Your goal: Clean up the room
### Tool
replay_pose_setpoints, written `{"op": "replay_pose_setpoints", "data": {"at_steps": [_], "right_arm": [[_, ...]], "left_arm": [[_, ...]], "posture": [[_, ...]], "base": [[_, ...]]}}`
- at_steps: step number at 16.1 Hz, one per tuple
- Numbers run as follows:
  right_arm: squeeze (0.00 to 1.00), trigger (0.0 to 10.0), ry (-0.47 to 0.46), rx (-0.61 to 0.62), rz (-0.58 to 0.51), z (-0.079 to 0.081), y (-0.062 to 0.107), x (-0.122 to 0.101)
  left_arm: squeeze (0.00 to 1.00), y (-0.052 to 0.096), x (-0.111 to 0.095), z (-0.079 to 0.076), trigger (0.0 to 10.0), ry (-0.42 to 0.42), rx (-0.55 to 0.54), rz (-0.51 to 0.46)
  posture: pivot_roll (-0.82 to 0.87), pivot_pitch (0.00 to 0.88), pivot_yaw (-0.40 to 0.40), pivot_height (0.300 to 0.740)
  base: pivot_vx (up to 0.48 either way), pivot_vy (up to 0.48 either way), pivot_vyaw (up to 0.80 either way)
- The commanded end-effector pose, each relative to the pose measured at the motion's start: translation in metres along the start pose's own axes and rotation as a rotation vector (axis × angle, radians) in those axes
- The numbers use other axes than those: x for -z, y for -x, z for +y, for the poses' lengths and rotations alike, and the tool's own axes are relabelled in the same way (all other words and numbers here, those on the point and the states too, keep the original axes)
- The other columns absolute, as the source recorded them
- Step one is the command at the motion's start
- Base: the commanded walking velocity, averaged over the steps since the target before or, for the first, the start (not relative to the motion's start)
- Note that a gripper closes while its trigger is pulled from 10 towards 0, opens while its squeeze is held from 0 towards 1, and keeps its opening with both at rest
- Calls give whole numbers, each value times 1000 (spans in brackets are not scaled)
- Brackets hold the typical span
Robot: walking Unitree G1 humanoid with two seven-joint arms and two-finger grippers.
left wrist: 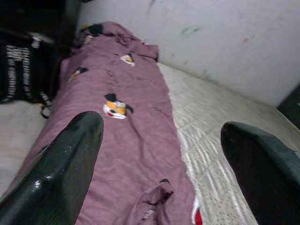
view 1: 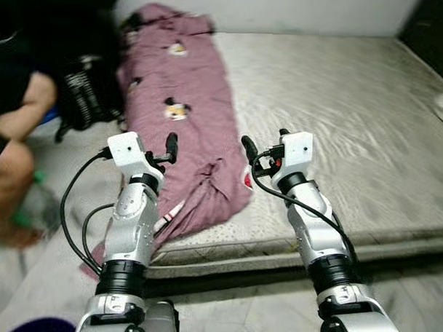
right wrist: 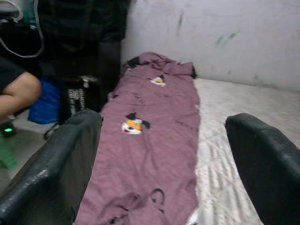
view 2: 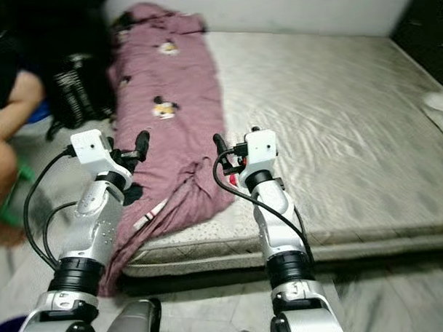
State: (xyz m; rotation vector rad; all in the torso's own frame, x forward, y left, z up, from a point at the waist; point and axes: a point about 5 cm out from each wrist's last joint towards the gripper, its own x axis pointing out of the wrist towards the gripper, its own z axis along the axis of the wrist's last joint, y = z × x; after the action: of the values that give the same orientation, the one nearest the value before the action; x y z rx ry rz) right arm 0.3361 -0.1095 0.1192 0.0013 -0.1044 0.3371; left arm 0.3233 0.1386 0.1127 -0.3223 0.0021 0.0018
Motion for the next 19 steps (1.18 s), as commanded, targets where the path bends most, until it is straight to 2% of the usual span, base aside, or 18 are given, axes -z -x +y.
{"op": "replay_pose_setpoints", "data": {"at_steps": [1, 6, 8, 9, 10, 12, 13, 15, 19], "right_arm": [[0, 10000, 5, 10, 3, -5, 1, 0], [0, 10000, -2, 11, 7, -4, 4, 2], [0, 10000, -23, 12, -5, -1, 8, 1], [0, 10000, -22, 6, -9, 1, 9, 1], [0, 10000, -20, 4, -9, 2, 8, 1], [0, 10000, -31, 4, -3, 2, 7, 2], [0, 10000, -23, -24, 13, 8, 9, 7], [0, 10000, -7, -32, 23, 11, 12, 11], [0, 10000, -14, -22, 45, 11, 23, 21]], "left_arm": [[0, -1, 0, -4, 10000, 1, 5, 3], [0, 2, 1, -1, 10000, -2, -14, 4], [0, 3, -5, 9, 10000, -124, -52, -2], [0, 3, -8, 10, 10000, -174, -37, -16], [0, 4, -9, 10, 10000, -190, 2, -25], [0, 6, -8, 11, 10000, -180, 34, -30], [0, 10, -5, 20, 10000, -201, -20, -24], [0, 15, -2, 25, 10000, -208, -54, -17], [0, 24, 14, 34, 10000, -215, -49, 43]], "posture": [[-15, 5, -44, 740], [-21, 9, -37, 740], [-22, 9, -23, 740], [-17, 9, -20, 740], [-13, 8, -22, 740], [-4, 7, -28, 740], [25, 9, -42, 740], [34, 10, -43, 740], [25, 37, -41, 740]], "base": [[0, 0, 0], [0, 0, 0], [0, 0, 0], [0, 0, 506], [0, 0, 638], [0, 0, 750], [0, 0, 644], [0, 0, 544], [0, 0, 0]]}}
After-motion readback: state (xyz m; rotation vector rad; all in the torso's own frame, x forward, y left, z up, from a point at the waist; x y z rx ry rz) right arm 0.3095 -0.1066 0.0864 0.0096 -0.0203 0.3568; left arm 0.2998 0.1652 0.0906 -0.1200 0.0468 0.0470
